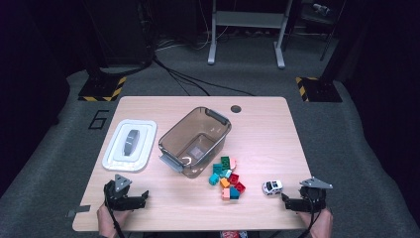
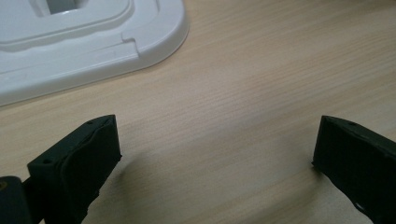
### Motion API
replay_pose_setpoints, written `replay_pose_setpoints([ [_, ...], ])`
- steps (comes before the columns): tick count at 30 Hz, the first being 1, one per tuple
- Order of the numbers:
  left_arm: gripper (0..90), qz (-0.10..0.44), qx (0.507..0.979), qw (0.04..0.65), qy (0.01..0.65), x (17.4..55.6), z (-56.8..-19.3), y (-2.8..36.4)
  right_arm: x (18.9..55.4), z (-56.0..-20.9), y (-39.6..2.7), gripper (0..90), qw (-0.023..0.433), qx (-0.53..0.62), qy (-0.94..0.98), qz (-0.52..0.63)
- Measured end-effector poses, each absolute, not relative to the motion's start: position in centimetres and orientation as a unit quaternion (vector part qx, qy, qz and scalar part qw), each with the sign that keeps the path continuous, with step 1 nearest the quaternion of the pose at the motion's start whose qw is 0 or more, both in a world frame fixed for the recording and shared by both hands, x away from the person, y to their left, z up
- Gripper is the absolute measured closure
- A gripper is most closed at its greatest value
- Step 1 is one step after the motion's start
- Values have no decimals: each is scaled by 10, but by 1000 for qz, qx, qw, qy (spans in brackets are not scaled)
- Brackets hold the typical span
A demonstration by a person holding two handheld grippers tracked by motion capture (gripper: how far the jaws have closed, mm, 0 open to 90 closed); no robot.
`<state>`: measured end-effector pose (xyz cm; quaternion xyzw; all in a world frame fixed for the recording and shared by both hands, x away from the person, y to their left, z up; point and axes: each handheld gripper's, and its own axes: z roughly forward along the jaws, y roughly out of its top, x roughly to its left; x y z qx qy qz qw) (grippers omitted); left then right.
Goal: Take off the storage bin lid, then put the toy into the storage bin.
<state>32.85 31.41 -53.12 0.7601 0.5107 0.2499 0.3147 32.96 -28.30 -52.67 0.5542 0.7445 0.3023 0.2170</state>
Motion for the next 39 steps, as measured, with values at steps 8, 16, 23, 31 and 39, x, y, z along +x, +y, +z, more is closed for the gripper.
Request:
replay_pose_setpoints([
  [8,0,223,757,323,522,332,-533,317,322,-508,-283,15,201,555,742,319],
  [16,3,227,755,324,523,332,-533,315,318,-483,-256,22,197,549,736,342],
  [23,2,224,755,324,524,332,-533,315,328,-492,-220,36,193,558,739,324],
  [31,3,224,756,324,523,332,-533,315,339,-505,-200,109,199,572,741,291],
  [39,3,224,756,324,522,332,-533,315,339,-508,-197,177,219,578,737,275],
])
